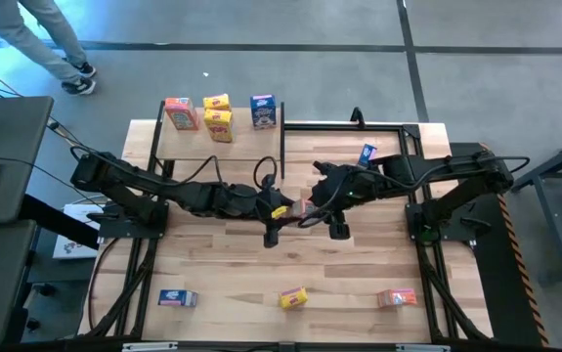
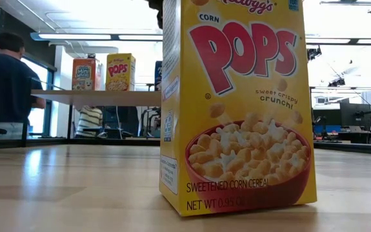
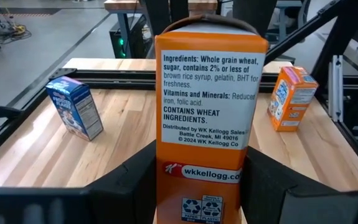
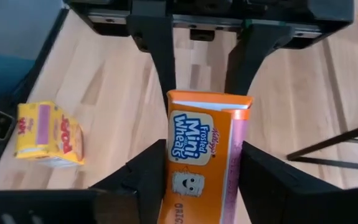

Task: Stack cereal on shelf
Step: Put the top orange cereal box on the shelf aligned with the other orange cereal box

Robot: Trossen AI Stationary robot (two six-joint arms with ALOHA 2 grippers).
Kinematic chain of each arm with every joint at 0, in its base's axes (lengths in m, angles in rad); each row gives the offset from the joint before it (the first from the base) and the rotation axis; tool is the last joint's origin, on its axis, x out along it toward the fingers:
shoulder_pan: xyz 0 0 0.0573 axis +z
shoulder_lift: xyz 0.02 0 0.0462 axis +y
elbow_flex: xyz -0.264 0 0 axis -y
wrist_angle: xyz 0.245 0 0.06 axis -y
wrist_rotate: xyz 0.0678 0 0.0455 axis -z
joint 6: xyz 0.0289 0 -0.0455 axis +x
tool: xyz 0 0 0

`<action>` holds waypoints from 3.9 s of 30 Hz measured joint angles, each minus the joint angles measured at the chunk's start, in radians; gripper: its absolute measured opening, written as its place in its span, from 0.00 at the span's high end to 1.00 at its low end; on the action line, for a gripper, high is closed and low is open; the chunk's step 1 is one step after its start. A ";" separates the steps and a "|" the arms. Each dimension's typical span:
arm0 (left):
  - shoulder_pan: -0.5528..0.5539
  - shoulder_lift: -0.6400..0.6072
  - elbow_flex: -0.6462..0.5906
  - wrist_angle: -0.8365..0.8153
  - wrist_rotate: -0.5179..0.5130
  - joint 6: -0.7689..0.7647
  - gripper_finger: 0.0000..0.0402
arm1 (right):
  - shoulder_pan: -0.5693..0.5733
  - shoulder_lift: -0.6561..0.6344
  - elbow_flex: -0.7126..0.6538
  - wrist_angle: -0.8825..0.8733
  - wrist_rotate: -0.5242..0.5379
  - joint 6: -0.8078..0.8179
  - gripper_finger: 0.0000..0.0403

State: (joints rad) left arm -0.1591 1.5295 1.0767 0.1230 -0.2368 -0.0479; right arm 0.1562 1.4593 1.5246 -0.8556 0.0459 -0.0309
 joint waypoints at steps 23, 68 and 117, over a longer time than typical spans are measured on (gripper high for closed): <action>0.002 0.000 0.000 0.003 -0.010 -0.002 0.58 | 0.010 0.000 0.000 -0.004 0.077 -0.019 0.46; -0.012 -0.393 0.000 -0.375 -0.192 0.023 0.58 | 0.148 -0.960 -0.753 0.354 0.322 0.139 0.36; -0.110 -0.435 0.000 -0.467 -0.337 -0.003 0.58 | 0.148 -1.427 -1.476 0.856 0.098 0.236 0.36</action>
State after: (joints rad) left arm -0.2695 1.0942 1.0763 -0.3442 -0.5735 -0.0513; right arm 0.3038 0.0324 0.0490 0.0008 0.1440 0.2052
